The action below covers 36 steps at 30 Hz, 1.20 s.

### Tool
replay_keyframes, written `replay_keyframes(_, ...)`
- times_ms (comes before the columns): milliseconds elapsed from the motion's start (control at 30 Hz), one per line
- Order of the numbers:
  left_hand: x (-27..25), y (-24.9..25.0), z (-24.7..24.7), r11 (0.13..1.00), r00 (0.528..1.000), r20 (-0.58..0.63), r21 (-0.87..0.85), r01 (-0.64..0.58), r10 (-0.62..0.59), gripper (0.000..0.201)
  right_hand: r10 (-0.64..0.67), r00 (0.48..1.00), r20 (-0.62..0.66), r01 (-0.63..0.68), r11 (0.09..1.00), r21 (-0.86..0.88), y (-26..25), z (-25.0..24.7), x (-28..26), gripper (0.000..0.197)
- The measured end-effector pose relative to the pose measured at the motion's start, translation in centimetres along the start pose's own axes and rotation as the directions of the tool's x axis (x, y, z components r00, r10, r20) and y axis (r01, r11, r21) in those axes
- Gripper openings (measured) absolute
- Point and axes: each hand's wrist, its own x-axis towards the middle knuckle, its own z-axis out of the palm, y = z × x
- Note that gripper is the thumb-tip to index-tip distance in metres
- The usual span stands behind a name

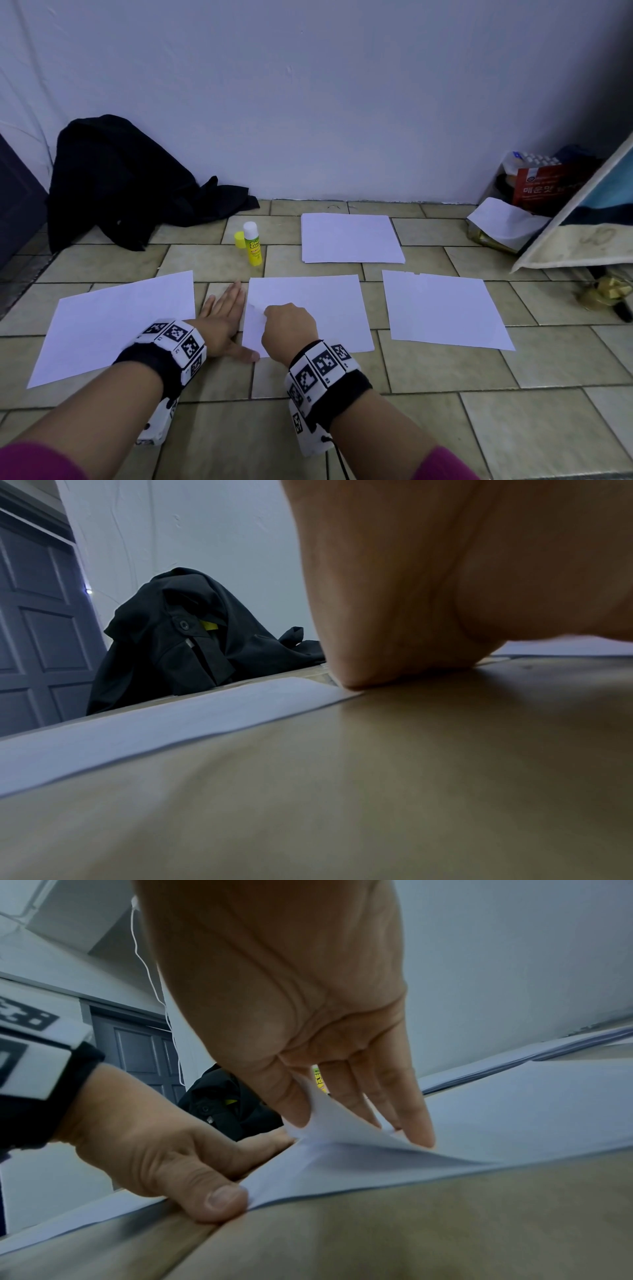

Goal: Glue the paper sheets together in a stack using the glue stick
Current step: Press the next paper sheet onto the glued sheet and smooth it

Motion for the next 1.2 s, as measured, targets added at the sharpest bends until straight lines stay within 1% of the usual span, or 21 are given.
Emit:
replay_keyframes(67,0.1,0.0,0.0,1.0,1.0,-0.001,0.003,0.009,-0.009,0.169,0.0,1.0,0.001,0.0,1.0,-0.004,0.0,0.0,0.1,0.015)
replay_keyframes(167,0.1,0.0,0.0,1.0,1.0,-0.002,0.007,0.011,-0.011,0.169,-0.005,1.0,-0.015,0.005,1.0,0.001,0.1,0.2,0.2,0.022)
replay_keyframes(333,-0.1,0.2,-0.2,1.0,1.0,0.008,0.01,0.017,-0.017,0.17,0.001,1.0,0.004,-0.001,1.0,-0.022,0.3,0.2,0.4,0.018)
replay_keyframes(500,-0.2,0.2,-0.3,1.0,1.0,0.012,0.019,0.009,-0.009,0.17,-0.03,0.999,0.039,0.033,0.997,-0.076,0.5,0.5,0.9,0.025)
replay_keyframes(700,-0.2,0.4,-0.4,1.0,1.0,0.019,0.016,0.006,-0.007,0.17,-0.044,0.999,0.011,0.044,0.999,-0.003,1.1,0.7,1.0,0.039)
replay_keyframes(1000,-0.2,0.3,-0.3,1.0,1.0,0.017,0.023,0.016,-0.016,0.17,-0.071,0.997,0.012,0.071,0.996,-0.05,1.4,0.8,1.0,0.04)
replay_keyframes(1200,-0.2,0.2,-0.4,1.0,1.0,0.023,0.012,0.007,-0.007,0.169,-0.047,0.999,0.002,0.047,0.999,-0.01,1.4,1.0,1.2,0.039)
